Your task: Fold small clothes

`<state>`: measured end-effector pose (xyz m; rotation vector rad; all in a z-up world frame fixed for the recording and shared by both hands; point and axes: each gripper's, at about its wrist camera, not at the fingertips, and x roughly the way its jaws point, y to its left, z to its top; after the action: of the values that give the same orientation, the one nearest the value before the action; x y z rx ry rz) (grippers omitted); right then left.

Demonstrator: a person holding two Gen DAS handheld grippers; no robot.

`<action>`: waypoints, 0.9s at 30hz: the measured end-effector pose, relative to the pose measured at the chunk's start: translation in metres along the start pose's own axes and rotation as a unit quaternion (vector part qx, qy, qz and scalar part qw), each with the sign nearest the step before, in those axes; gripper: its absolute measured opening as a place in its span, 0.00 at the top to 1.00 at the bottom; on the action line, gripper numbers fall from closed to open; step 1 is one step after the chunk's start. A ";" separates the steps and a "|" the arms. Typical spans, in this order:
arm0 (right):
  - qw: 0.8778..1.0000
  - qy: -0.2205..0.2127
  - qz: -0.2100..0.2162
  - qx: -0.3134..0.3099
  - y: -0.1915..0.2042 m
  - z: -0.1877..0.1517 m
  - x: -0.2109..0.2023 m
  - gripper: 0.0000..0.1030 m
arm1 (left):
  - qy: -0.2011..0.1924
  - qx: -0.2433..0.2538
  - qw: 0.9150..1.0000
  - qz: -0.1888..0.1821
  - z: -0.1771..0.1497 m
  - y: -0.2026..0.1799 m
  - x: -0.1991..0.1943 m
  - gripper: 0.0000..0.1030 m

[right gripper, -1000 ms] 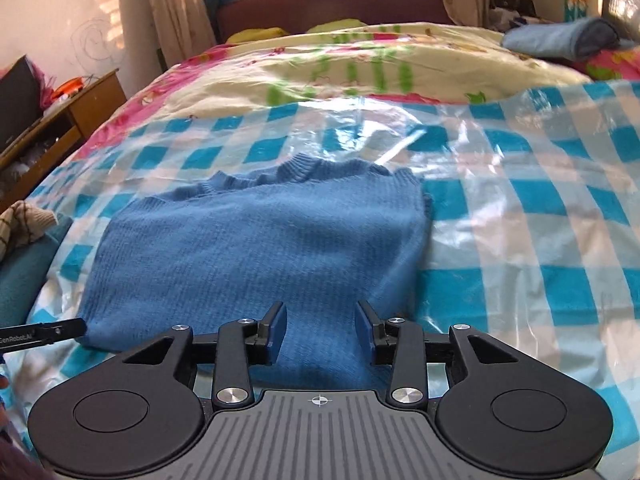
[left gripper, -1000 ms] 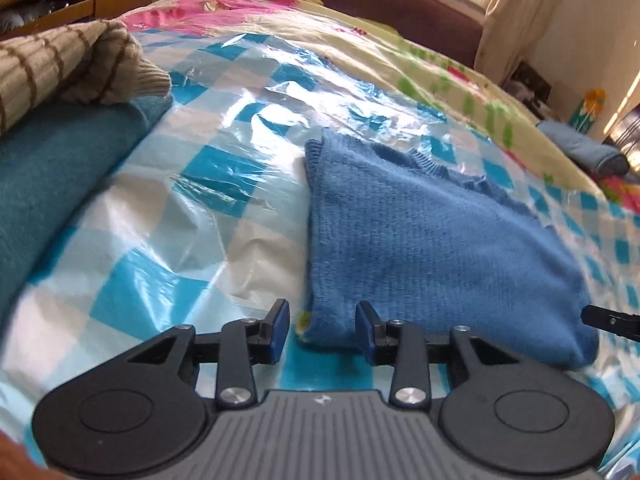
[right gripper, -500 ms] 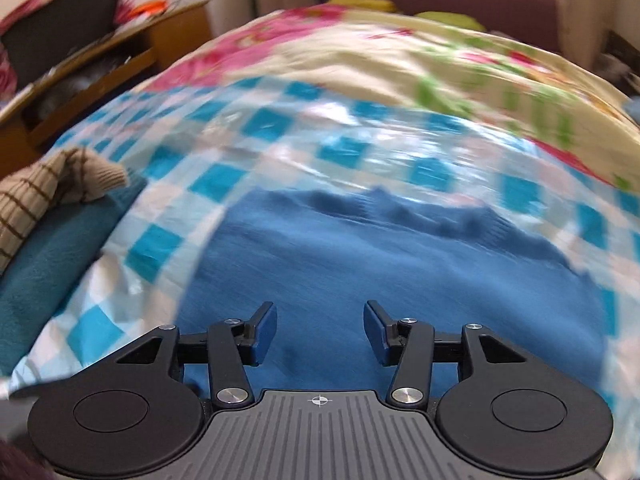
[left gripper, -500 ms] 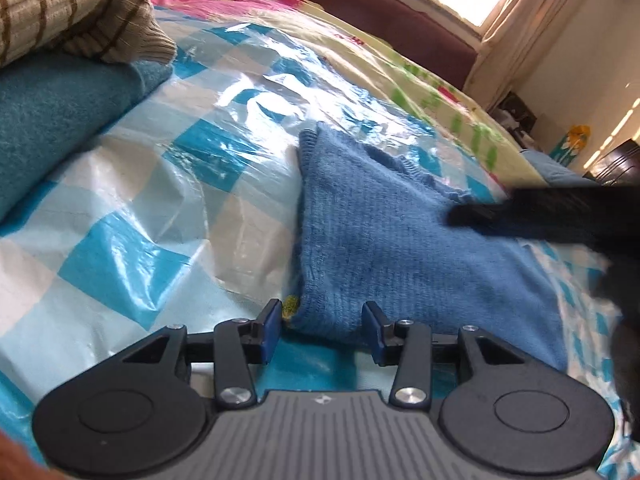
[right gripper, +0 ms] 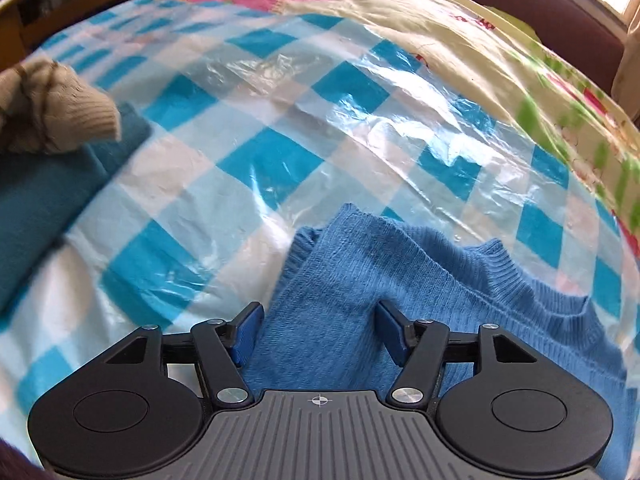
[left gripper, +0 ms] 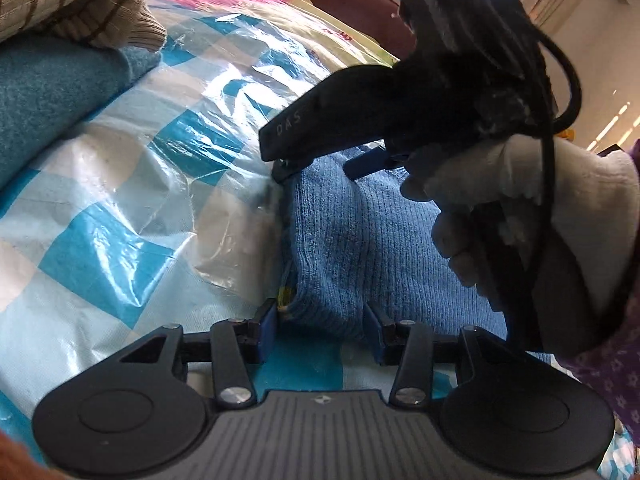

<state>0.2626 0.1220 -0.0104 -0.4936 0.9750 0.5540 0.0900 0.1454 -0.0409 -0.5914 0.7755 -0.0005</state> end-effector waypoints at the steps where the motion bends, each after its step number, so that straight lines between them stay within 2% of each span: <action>1: 1.000 0.000 0.001 0.004 -0.003 0.000 0.000 0.46 | -0.001 -0.001 1.000 0.000 0.000 0.001 0.000 0.52; 3: 1.000 0.000 0.001 0.012 -0.009 0.000 -0.002 0.64 | -0.005 -0.001 1.000 0.005 0.000 0.000 -0.001 0.52; 6: 0.999 -0.004 0.018 0.032 -0.020 -0.003 -0.009 0.79 | -0.013 0.007 1.000 0.017 -0.002 -0.003 -0.004 0.50; 7: 0.999 -0.008 0.027 0.043 -0.025 -0.003 -0.013 0.81 | -0.018 0.012 0.999 0.025 -0.003 -0.005 -0.005 0.48; 9: 0.997 -0.017 0.042 0.061 -0.033 -0.004 -0.021 0.86 | -0.030 0.024 0.999 0.036 -0.005 -0.010 -0.007 0.36; 12: 0.995 -0.030 0.054 0.075 -0.043 -0.008 -0.033 0.87 | -0.042 0.034 0.998 0.042 -0.006 -0.014 -0.006 0.26; 16: 0.993 -0.036 0.068 0.094 -0.055 -0.012 -0.038 0.87 | -0.039 0.040 0.998 0.035 -0.010 -0.022 0.002 0.26; 19: 0.990 -0.040 0.081 0.108 -0.058 -0.013 -0.039 0.87 | -0.040 0.049 0.997 0.039 -0.011 -0.026 0.008 0.30; 22: 0.989 -0.042 0.087 0.114 -0.063 -0.015 -0.042 0.87 | -0.042 0.028 0.998 0.031 -0.009 -0.020 0.008 0.37; 25: 0.988 -0.038 0.089 0.123 -0.069 -0.016 -0.044 0.87 | -0.038 -0.001 0.999 0.011 -0.004 -0.010 0.011 0.57; 27: 0.987 -0.033 0.091 0.129 -0.072 -0.016 -0.042 0.87 | -0.032 -0.013 0.999 0.000 -0.003 -0.008 0.015 0.77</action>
<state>0.2796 0.0491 0.0283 -0.1560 1.0177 0.5936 0.1005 0.1345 -0.0480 -0.6129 0.7133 0.0276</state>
